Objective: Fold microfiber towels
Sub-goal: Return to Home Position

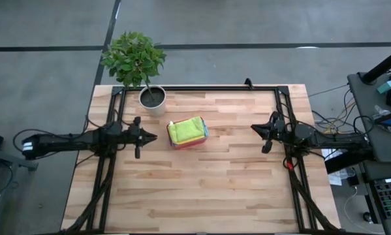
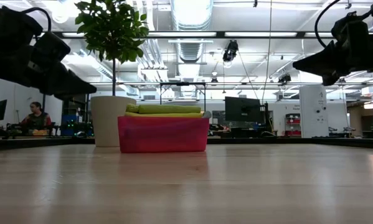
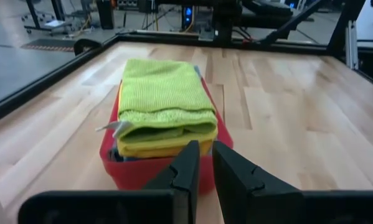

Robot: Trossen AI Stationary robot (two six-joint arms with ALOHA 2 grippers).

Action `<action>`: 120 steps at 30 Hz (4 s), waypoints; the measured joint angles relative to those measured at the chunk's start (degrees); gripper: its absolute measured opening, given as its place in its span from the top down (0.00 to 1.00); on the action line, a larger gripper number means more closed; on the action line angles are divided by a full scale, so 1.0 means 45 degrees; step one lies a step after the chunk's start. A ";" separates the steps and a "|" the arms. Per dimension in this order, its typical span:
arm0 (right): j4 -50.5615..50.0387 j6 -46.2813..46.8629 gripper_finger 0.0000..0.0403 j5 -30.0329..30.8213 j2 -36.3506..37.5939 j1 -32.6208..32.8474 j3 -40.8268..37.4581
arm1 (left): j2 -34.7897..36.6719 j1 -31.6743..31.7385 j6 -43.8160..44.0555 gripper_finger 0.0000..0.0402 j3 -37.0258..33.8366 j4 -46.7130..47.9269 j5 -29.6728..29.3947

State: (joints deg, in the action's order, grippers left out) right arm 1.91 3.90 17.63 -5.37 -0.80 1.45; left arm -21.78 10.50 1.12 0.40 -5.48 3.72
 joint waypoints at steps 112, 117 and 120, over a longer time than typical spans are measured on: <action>0.0013 -0.0005 0.98 -0.0006 0.0000 0.0002 0.0039 | -0.0819 -0.0002 -0.0003 0.92 -0.0026 -0.0010 -0.0013; 0.0010 -0.0005 0.98 -0.0005 0.0000 0.0004 0.0039 | -0.0821 -0.0003 -0.0003 0.92 -0.0028 -0.0009 -0.0017; 0.0012 -0.0005 0.98 -0.0005 0.0000 0.0002 0.0039 | -0.0817 -0.0005 -0.0006 0.92 -0.0027 -0.0010 -0.0015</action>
State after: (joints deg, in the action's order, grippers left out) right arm 1.97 3.88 17.61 -5.37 -0.79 1.63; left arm -25.45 10.48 1.09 0.29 -5.52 3.65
